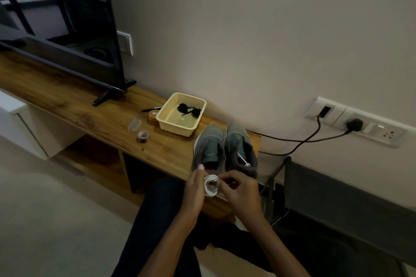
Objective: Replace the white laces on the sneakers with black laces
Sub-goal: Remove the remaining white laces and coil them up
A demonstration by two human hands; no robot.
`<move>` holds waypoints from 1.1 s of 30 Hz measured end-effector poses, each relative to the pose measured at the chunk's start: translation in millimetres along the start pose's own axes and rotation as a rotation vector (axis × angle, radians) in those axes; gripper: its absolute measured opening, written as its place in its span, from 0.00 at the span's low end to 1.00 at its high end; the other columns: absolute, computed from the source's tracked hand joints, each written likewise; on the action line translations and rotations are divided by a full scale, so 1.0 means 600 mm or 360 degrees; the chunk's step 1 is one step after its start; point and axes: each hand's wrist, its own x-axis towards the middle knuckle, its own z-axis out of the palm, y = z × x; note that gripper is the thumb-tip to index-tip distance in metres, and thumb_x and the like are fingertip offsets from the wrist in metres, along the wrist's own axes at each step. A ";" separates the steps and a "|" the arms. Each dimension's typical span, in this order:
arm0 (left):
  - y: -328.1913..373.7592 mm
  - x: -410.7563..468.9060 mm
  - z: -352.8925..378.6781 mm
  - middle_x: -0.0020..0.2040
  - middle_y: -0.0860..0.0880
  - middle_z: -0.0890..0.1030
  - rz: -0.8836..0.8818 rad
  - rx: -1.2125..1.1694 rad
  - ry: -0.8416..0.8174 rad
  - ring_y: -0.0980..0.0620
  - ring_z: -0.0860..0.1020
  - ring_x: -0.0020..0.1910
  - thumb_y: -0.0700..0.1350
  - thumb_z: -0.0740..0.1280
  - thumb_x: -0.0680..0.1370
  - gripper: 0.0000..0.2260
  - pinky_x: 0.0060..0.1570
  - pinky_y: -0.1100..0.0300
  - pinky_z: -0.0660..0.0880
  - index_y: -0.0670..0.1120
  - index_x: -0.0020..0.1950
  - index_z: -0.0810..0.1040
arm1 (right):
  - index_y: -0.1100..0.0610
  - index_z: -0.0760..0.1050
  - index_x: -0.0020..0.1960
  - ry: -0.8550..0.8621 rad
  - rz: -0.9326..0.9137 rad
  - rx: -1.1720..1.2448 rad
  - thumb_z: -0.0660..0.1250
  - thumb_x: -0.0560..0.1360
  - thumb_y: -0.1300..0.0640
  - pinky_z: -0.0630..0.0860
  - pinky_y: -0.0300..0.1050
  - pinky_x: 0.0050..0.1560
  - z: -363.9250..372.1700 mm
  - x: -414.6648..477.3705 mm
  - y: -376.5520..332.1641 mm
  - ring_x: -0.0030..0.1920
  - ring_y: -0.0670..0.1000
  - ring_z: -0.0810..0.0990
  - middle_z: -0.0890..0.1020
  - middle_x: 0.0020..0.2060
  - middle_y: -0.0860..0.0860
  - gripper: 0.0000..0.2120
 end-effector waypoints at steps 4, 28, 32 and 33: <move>0.019 0.009 -0.001 0.46 0.39 0.83 -0.0044 -0.0266 0.0069 0.42 0.82 0.46 0.50 0.57 0.82 0.17 0.43 0.52 0.78 0.39 0.51 0.79 | 0.58 0.81 0.39 0.0112 0.0627 0.0604 0.70 0.71 0.68 0.78 0.36 0.35 -0.003 0.036 -0.011 0.35 0.47 0.82 0.84 0.34 0.52 0.07; 0.096 0.267 -0.048 0.50 0.55 0.81 -0.0080 -0.0271 0.0515 0.61 0.77 0.46 0.43 0.60 0.80 0.08 0.37 0.67 0.69 0.51 0.50 0.78 | 0.58 0.82 0.46 -0.0246 0.0331 -0.0684 0.66 0.72 0.63 0.73 0.47 0.49 0.264 0.538 0.133 0.54 0.57 0.77 0.81 0.47 0.57 0.07; 0.091 0.267 -0.060 0.49 0.56 0.82 -0.0136 -0.0211 0.0448 0.61 0.79 0.46 0.43 0.59 0.81 0.10 0.33 0.70 0.69 0.50 0.52 0.79 | 0.56 0.79 0.54 -0.0444 0.0031 -0.1409 0.64 0.75 0.55 0.62 0.49 0.60 0.282 0.541 0.129 0.63 0.56 0.68 0.80 0.52 0.54 0.10; 0.089 0.266 -0.063 0.49 0.56 0.82 -0.0142 -0.0206 0.0448 0.61 0.79 0.46 0.43 0.58 0.81 0.10 0.34 0.68 0.69 0.50 0.51 0.79 | 0.56 0.78 0.54 -0.0457 -0.0028 -0.1512 0.63 0.76 0.55 0.61 0.50 0.61 0.285 0.541 0.129 0.64 0.56 0.68 0.80 0.52 0.54 0.10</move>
